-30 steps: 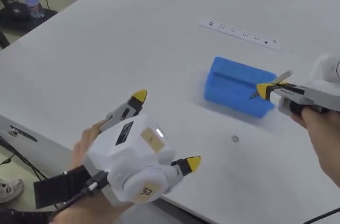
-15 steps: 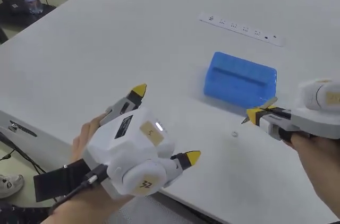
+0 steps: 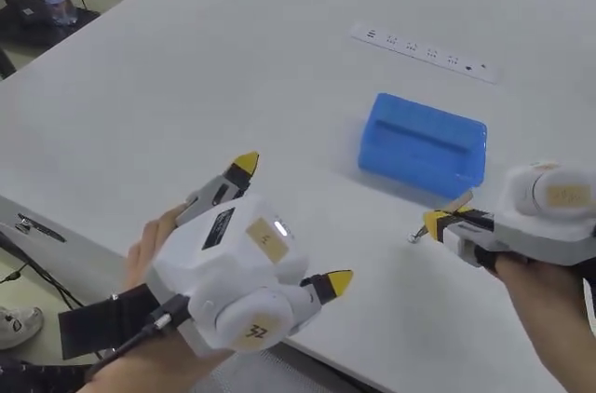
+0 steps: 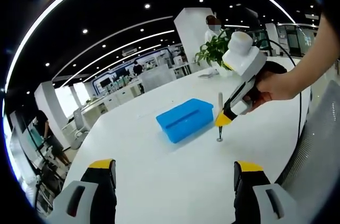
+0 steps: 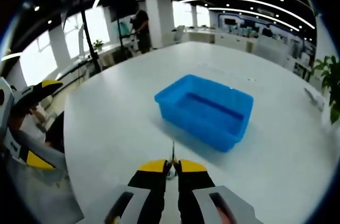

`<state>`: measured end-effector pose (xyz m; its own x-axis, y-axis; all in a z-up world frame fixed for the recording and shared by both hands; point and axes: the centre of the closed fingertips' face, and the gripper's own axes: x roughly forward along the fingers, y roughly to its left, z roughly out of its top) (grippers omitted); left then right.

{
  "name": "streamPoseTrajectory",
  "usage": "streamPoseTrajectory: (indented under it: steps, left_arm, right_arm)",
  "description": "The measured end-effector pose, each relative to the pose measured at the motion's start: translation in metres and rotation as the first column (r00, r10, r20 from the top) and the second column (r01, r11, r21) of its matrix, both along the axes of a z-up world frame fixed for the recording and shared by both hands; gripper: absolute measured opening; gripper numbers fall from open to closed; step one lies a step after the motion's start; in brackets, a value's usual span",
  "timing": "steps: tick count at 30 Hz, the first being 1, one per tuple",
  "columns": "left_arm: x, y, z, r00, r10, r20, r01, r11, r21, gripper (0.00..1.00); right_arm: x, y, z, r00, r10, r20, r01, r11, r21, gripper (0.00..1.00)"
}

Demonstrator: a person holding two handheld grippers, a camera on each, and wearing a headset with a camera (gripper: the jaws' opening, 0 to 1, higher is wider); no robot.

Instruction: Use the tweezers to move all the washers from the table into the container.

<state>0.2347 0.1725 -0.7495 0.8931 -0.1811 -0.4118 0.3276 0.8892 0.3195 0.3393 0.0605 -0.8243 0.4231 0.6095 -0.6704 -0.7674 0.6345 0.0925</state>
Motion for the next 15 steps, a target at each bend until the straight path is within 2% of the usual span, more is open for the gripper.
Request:
streamPoseTrajectory:
  steps: [6, 13, 15]
  left_arm:
    - [-0.0002, -0.0005, -0.0005, 1.000, -0.002, -0.002, 0.002, 1.000, 0.001, 0.94]
    - [-0.0005, -0.0018, -0.0005, 1.000, -0.009, -0.004, 0.009, 1.000, 0.003, 0.94]
    - [-0.0005, -0.0019, -0.0004, 1.000, -0.009, -0.003, 0.009, 1.000, 0.002, 0.94]
  right_arm:
    - [-0.0008, -0.0015, 0.0049, 1.000, 0.006, 0.023, -0.006, 1.000, -0.005, 0.04]
    - [-0.0025, -0.0024, 0.0010, 0.998, 0.008, 0.062, -0.008, 1.000, 0.000, 0.03]
    - [-0.0007, -0.0027, 0.0014, 0.999, -0.011, 0.048, 0.010, 1.000, 0.012, 0.03]
